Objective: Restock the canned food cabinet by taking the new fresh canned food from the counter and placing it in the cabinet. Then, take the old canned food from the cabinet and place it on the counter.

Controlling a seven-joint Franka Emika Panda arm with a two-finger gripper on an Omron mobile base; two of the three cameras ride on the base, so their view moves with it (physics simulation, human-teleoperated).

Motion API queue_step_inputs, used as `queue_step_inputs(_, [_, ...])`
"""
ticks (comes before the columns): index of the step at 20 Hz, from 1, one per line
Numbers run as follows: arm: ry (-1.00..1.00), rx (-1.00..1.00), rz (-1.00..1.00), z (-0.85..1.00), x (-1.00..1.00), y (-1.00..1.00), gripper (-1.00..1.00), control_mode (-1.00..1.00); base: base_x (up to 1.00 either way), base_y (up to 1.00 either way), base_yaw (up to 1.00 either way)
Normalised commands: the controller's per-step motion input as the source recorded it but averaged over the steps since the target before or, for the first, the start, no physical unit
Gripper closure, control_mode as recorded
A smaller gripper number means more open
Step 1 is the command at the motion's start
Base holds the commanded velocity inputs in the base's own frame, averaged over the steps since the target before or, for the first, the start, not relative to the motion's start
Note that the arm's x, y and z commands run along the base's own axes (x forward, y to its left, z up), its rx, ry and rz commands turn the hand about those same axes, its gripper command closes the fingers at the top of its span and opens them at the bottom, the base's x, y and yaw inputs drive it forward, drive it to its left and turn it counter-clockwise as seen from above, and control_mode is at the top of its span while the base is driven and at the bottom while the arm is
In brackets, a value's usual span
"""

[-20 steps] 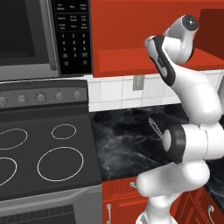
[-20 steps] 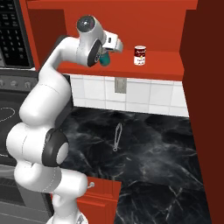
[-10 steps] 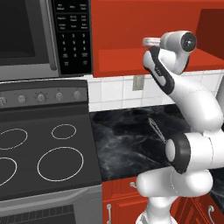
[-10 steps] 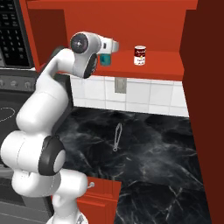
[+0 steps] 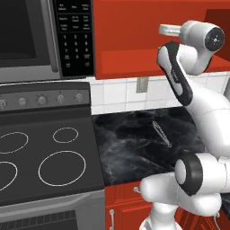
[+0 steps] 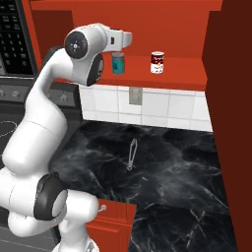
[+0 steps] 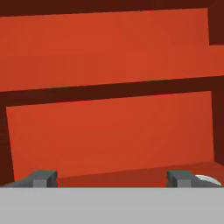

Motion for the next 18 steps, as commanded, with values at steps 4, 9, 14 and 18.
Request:
queue_step_inputs(4, [0.36, -0.02, -0.12, 0.05, -1.00, -0.38, -1.00, -1.00, 0.00, 0.00, 0.00])
queue_step_inputs(9, [0.58, -0.12, -0.10, -0.18, -0.83, -0.38, -1.00, -1.00, 0.00, 0.00, 0.00])
queue_step_inputs(14, [0.22, -0.05, -0.07, -0.42, -0.23, -0.36, -1.00, -1.00, 0.00, 0.00, 0.00])
queue_step_inputs(18, [0.00, 0.00, -0.01, -0.65, 0.00, -0.51, -1.00, -1.00, 0.00, 0.00, 0.00])
